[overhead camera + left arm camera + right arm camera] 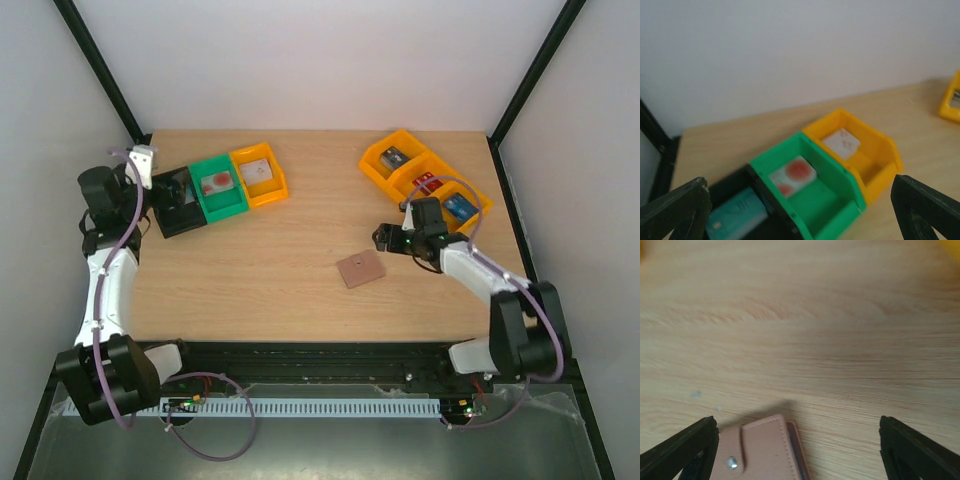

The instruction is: Take the credit cards out of the card holder

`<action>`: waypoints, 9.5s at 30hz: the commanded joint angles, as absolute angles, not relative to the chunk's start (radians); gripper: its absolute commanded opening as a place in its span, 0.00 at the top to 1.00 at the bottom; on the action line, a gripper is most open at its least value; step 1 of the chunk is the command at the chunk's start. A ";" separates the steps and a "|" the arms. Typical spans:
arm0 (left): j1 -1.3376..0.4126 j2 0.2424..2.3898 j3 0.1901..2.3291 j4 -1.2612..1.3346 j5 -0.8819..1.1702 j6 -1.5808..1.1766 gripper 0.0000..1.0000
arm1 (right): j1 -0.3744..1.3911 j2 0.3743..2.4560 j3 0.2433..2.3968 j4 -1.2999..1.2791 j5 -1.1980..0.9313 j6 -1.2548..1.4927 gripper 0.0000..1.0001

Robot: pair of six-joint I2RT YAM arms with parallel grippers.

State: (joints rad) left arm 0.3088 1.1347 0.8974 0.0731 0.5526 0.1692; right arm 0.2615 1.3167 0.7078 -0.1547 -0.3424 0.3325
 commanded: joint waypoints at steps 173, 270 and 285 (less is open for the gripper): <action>-0.219 1.227 1.503 -0.520 1.194 0.072 0.64 | 0.692 1.336 1.021 0.891 -0.849 0.625 0.99; -0.220 1.180 1.224 -0.559 0.819 0.194 0.98 | 0.703 1.386 1.212 -0.015 -0.183 -0.027 0.95; -0.222 1.199 1.421 -0.963 0.720 0.523 0.98 | 0.684 1.268 1.103 0.230 -0.745 0.045 0.31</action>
